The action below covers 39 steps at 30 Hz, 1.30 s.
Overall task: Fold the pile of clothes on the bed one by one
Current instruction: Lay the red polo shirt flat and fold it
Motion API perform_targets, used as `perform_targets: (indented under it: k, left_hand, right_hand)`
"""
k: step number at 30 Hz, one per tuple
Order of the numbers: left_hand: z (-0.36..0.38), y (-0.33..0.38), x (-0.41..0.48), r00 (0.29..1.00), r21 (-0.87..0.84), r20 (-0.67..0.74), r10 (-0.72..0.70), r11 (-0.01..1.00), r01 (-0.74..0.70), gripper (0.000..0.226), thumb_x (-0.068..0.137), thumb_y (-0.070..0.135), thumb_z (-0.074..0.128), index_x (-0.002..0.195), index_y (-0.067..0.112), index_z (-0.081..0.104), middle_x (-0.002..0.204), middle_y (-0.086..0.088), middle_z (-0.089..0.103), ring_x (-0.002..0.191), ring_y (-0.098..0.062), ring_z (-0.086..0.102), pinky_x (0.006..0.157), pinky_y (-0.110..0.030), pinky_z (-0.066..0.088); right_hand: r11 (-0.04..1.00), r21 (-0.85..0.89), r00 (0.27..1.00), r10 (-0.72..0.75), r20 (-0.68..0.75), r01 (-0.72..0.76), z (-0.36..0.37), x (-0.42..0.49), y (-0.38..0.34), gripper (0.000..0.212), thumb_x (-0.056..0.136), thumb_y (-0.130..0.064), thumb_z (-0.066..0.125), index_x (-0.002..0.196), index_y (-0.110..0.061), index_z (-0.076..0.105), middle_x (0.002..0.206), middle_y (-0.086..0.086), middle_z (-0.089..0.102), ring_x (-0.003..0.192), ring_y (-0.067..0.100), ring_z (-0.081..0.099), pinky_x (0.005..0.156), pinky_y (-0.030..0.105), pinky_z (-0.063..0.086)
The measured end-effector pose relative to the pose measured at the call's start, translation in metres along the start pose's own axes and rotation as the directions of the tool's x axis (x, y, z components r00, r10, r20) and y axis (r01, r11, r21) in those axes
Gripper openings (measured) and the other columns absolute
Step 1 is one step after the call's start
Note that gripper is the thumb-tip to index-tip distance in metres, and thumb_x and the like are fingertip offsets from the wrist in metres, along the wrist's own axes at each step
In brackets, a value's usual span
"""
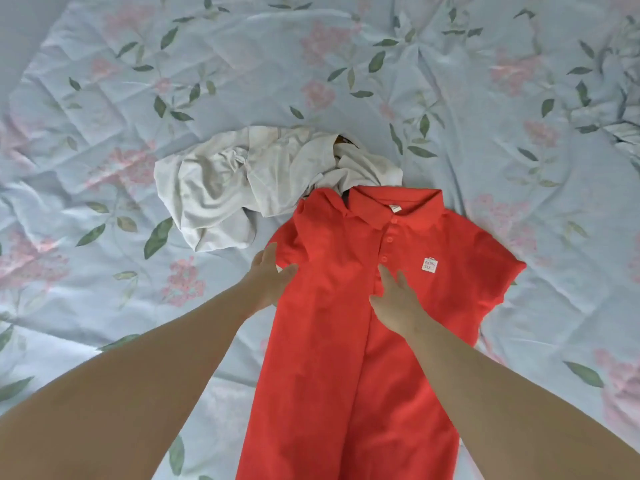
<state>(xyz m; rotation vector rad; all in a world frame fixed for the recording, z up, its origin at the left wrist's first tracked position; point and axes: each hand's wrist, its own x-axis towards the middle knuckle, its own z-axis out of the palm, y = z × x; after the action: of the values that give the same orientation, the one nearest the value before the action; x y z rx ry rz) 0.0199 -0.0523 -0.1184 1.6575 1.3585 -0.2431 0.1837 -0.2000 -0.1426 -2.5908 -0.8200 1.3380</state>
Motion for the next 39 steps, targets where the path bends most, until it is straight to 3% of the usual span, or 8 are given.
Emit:
perform_targets:
  k: [6,14,19,22,27,33,37,39]
  left_hand:
    - [0.006,-0.018,0.058,0.993,0.080,-0.122,-0.009,0.997,0.019,0.045,0.095,0.032,0.043,0.136,0.015,0.040,0.131,-0.010,0.048,0.112,-0.029,0.052,0.097,-0.043,0.042]
    - [0.018,-0.008,0.111,0.919,-0.049,-0.361,-0.156,0.988,0.149,0.030,0.097,0.028,0.034,0.116,0.014,0.052,0.111,-0.009,0.058,0.110,-0.033,0.052,0.096,-0.043,0.041]
    - [0.024,0.007,0.118,0.979,-0.026,-0.169,-0.114,0.993,0.111,0.032,0.086,0.038,0.060,0.104,0.012,0.052,0.093,-0.005,0.057,0.091,-0.028,0.056,0.082,-0.037,0.047]
    - [0.018,0.007,0.111,0.980,-0.235,-0.189,-0.066,0.972,0.021,0.012,0.088,0.025,0.061,0.087,0.013,0.057,0.087,-0.005,0.060,0.091,-0.027,0.058,0.082,-0.038,0.049]
    - [-0.002,-0.028,0.086,0.752,-0.444,-0.642,-0.151,0.873,-0.203,0.012,0.096,0.022,0.047,0.104,0.013,0.048,0.086,0.007,0.051,0.090,-0.021,0.051,0.079,-0.031,0.041]
    - [0.009,-0.043,0.088,0.925,-0.628,-0.280,-0.257,0.778,0.027,0.072,0.084,0.025,0.070,0.140,0.017,0.025,0.126,0.001,0.044,0.111,-0.020,0.050,0.092,-0.035,0.047]
    - [0.002,-0.046,0.090,0.873,-0.697,-0.396,-0.283,0.712,-0.085,0.061,0.081,0.007,0.067,0.130,0.029,0.037,0.120,-0.001,0.053,0.104,-0.030,0.061,0.080,-0.046,0.056]
    - [0.008,-0.047,0.083,0.819,-0.561,-0.482,-0.311,0.828,-0.016,0.064,0.084,0.012,0.062,0.137,0.031,0.031,0.128,-0.005,0.048,0.108,-0.031,0.055,0.086,-0.044,0.051]
  right_hand:
    - [0.984,-0.178,1.000,-0.004,-0.011,0.002,0.013,0.052,-0.009,0.065,0.097,-0.046,0.039,0.148,-0.045,-0.002,0.158,-0.008,-0.017,0.146,0.030,-0.010,0.108,0.064,0.018]
    - [0.972,-0.233,0.995,0.015,0.099,0.008,0.026,0.089,0.002,0.082,0.086,-0.063,0.047,0.147,-0.047,-0.007,0.154,-0.002,-0.030,0.143,0.038,-0.019,0.114,0.060,0.013]
    - [0.967,-0.256,0.994,0.023,0.103,0.004,0.029,0.088,0.003,0.087,0.086,-0.058,0.052,0.145,-0.049,-0.010,0.152,-0.003,-0.033,0.142,0.038,-0.022,0.114,0.060,0.014]
    - [0.969,-0.245,0.994,0.026,0.109,0.001,0.027,0.086,0.001,0.086,0.086,-0.056,0.053,0.145,-0.049,-0.010,0.152,-0.004,-0.033,0.142,0.038,-0.022,0.113,0.060,0.015]
    - [0.973,-0.229,0.995,0.030,0.096,-0.007,0.029,0.081,-0.001,0.087,0.087,-0.056,0.053,0.145,-0.050,-0.011,0.152,-0.006,-0.033,0.142,0.036,-0.022,0.110,0.063,0.019]
    - [0.970,-0.241,0.998,0.014,0.063,0.002,0.029,0.077,0.000,0.087,0.086,-0.058,0.052,0.145,-0.050,-0.011,0.152,-0.008,-0.032,0.143,0.034,-0.021,0.107,0.067,0.022]
    - [0.972,-0.235,0.998,0.006,0.059,0.008,0.029,0.076,0.000,0.087,0.085,-0.059,0.053,0.145,-0.049,-0.010,0.152,-0.008,-0.032,0.142,0.035,-0.022,0.108,0.067,0.020]
    - [0.974,-0.226,0.998,0.006,0.061,0.008,0.029,0.076,0.000,0.088,0.085,-0.060,0.053,0.145,-0.049,-0.011,0.152,-0.008,-0.033,0.142,0.034,-0.022,0.107,0.068,0.020]
